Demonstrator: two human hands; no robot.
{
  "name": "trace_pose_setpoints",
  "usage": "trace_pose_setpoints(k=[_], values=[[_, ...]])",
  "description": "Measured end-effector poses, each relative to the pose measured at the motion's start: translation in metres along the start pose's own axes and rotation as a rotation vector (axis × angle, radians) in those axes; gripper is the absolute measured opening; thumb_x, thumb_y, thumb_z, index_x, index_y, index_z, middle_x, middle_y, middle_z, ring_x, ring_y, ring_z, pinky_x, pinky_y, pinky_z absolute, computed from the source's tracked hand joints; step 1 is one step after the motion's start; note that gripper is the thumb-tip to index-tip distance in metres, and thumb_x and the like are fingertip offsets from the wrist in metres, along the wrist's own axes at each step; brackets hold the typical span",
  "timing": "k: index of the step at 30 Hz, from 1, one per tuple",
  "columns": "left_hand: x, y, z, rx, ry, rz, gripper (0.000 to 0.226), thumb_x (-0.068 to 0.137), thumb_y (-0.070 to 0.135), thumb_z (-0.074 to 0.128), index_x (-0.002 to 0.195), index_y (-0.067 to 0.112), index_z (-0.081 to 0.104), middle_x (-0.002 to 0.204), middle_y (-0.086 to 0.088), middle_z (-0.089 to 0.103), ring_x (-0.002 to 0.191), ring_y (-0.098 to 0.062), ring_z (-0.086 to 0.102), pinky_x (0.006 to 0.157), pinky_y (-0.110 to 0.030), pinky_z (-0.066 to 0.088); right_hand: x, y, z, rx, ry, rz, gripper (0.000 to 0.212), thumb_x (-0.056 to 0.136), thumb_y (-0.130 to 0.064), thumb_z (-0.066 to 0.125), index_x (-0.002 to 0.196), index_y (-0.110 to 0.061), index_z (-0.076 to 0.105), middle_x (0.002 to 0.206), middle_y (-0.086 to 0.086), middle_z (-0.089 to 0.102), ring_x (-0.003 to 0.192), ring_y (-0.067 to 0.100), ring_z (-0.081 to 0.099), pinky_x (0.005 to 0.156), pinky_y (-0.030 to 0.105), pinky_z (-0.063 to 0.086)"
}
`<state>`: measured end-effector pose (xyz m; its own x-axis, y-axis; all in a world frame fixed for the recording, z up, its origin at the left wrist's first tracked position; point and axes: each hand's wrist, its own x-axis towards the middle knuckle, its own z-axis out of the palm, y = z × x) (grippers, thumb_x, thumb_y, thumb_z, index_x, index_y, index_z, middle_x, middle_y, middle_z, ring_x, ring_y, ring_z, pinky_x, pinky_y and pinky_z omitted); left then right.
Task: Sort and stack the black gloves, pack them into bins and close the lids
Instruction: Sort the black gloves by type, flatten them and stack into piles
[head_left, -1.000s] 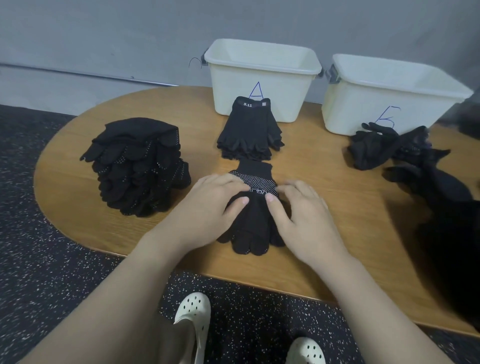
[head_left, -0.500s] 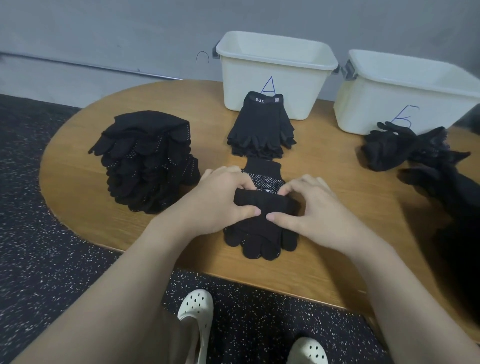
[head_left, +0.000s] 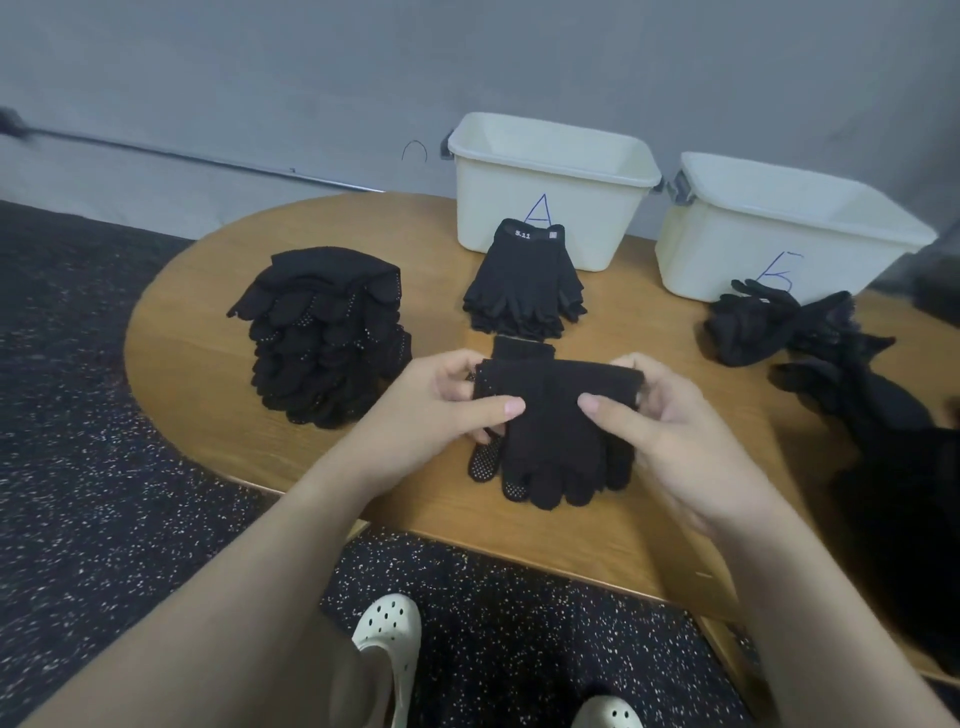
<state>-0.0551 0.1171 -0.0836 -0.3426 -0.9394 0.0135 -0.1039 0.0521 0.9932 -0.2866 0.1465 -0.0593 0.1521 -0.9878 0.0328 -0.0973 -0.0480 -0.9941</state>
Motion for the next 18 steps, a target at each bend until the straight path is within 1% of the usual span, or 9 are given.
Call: trace_pose_setpoints(k=[2, 3, 5, 7, 9, 11, 13, 16, 18], values=[[-0.008, 0.006, 0.013, -0.125, 0.022, -0.007, 0.024, 0.097, 0.013, 0.069, 0.121, 0.011, 0.071, 0.110, -0.006, 0.079, 0.105, -0.025, 0.074, 0.095, -0.042, 0.059, -0.006, -0.008, 0.006, 0.128, 0.094, 0.014, 0.018, 0.085, -0.020, 0.070, 0.095, -0.010, 0.060, 0.095, 0.009, 0.072, 0.090, 0.024, 0.068, 0.074, 0.035, 0.054], [-0.013, 0.010, 0.019, -0.181, 0.036, -0.004, 0.024, 0.098, 0.013, 0.067, 0.121, 0.010, 0.072, 0.113, -0.005, 0.078, 0.108, -0.024, 0.074, 0.094, -0.039, 0.059, -0.010, -0.013, 0.010, 0.166, 0.123, 0.021, 0.018, 0.087, -0.018, 0.069, 0.099, -0.008, 0.061, 0.098, 0.010, 0.074, 0.092, 0.024, 0.070, 0.076, 0.034, 0.057], [-0.020, 0.020, 0.026, -0.217, 0.092, 0.032, 0.020, 0.098, 0.011, 0.068, 0.116, 0.009, 0.075, 0.111, -0.004, 0.079, 0.105, -0.021, 0.075, 0.087, -0.034, 0.060, -0.018, -0.023, 0.017, 0.182, 0.156, 0.033, 0.018, 0.091, -0.015, 0.067, 0.106, -0.007, 0.063, 0.103, 0.010, 0.077, 0.096, 0.022, 0.074, 0.080, 0.035, 0.059], [-0.025, 0.031, 0.021, -0.169, 0.160, 0.087, 0.014, 0.096, 0.009, 0.071, 0.108, 0.009, 0.077, 0.104, -0.004, 0.080, 0.100, -0.020, 0.076, 0.085, -0.035, 0.060, -0.026, -0.031, 0.026, 0.178, 0.164, 0.060, 0.021, 0.092, -0.016, 0.066, 0.113, -0.010, 0.066, 0.106, 0.008, 0.078, 0.100, 0.022, 0.075, 0.084, 0.040, 0.060], [-0.033, 0.046, 0.009, -0.097, 0.183, 0.124, 0.010, 0.095, 0.009, 0.071, 0.103, 0.009, 0.078, 0.100, -0.002, 0.080, 0.097, -0.019, 0.076, 0.084, -0.036, 0.061, -0.031, -0.038, 0.036, 0.185, 0.145, 0.108, 0.029, 0.092, -0.015, 0.069, 0.121, -0.015, 0.065, 0.110, 0.006, 0.077, 0.101, 0.021, 0.075, 0.083, 0.043, 0.061], [-0.041, 0.060, -0.008, -0.032, 0.201, 0.134, 0.011, 0.096, 0.011, 0.071, 0.103, 0.010, 0.078, 0.100, 0.000, 0.080, 0.096, -0.018, 0.076, 0.086, -0.039, 0.061, -0.030, -0.046, 0.052, 0.208, 0.066, 0.130, 0.043, 0.088, -0.011, 0.073, 0.128, -0.019, 0.061, 0.117, 0.004, 0.076, 0.106, 0.022, 0.074, 0.084, 0.045, 0.060], [-0.050, 0.076, -0.029, 0.024, 0.232, 0.141, 0.010, 0.096, 0.013, 0.070, 0.103, 0.012, 0.078, 0.098, 0.001, 0.080, 0.095, -0.016, 0.076, 0.086, -0.039, 0.061, -0.023, -0.057, 0.072, 0.256, 0.001, 0.122, 0.051, 0.088, -0.003, 0.072, 0.134, -0.021, 0.058, 0.122, 0.005, 0.075, 0.112, 0.025, 0.072, 0.093, 0.049, 0.057], [-0.056, 0.094, -0.068, 0.119, 0.282, 0.126, 0.010, 0.097, 0.014, 0.070, 0.102, 0.014, 0.078, 0.095, 0.003, 0.080, 0.090, -0.012, 0.077, 0.080, -0.030, 0.060, -0.002, -0.072, 0.104, 0.254, 0.005, 0.096, 0.047, 0.092, 0.000, 0.069, 0.132, -0.022, 0.058, 0.117, 0.003, 0.076, 0.110, 0.026, 0.073, 0.097, 0.053, 0.055], [-0.057, 0.103, -0.092, 0.106, 0.326, 0.101, 0.011, 0.097, 0.016, 0.070, 0.105, 0.016, 0.077, 0.095, 0.005, 0.080, 0.090, -0.011, 0.077, 0.076, -0.027, 0.060, 0.017, -0.080, 0.125, 0.222, 0.012, 0.087, 0.042, 0.094, -0.002, 0.070, 0.129, -0.022, 0.058, 0.113, 0.000, 0.078, 0.107, 0.022, 0.074, 0.094, 0.049, 0.057]])
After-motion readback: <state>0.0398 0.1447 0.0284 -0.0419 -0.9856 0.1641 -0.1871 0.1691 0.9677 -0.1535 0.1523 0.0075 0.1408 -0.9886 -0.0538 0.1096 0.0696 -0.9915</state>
